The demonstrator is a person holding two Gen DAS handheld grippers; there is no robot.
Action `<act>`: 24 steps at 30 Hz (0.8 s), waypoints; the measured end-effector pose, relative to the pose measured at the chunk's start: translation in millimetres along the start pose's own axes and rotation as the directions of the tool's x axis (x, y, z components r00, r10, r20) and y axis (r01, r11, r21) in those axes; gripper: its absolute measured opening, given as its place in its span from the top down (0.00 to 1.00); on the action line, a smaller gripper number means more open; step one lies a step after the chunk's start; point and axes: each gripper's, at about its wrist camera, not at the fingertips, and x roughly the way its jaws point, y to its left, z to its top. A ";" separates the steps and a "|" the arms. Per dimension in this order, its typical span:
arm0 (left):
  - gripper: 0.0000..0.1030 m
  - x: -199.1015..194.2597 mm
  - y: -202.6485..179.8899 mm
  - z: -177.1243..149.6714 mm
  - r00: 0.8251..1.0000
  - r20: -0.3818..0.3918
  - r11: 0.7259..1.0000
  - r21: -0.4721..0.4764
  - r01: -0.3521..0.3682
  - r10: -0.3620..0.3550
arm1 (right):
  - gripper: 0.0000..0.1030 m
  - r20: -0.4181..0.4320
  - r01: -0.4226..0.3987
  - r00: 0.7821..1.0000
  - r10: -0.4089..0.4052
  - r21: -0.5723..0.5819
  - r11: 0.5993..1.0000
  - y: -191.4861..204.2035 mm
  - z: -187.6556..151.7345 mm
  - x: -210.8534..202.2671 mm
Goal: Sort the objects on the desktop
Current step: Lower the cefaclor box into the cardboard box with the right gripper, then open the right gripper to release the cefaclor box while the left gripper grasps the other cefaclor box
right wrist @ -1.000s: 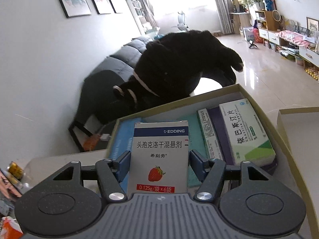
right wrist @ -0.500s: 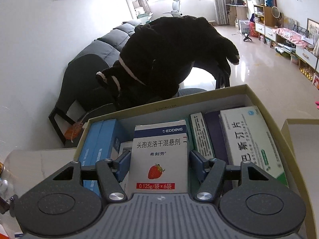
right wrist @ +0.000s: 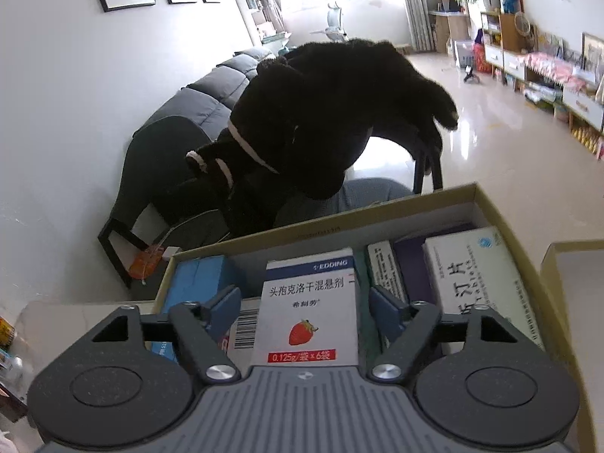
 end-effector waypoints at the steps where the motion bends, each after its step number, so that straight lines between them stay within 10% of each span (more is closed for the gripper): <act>1: 0.23 0.3 0.1 0.2 1.000 0.000 1.000 -0.001 0.000 0.000 | 0.22 0.006 0.003 1.000 -0.003 -0.008 1.000 1.3 -0.4 -3.1; 24: 0.42 1.4 -4.8 1.6 0.999 0.017 0.999 -0.013 -0.037 0.037 | 0.17 0.109 -0.093 0.989 0.100 -0.070 0.993 6.2 -46.3 -88.1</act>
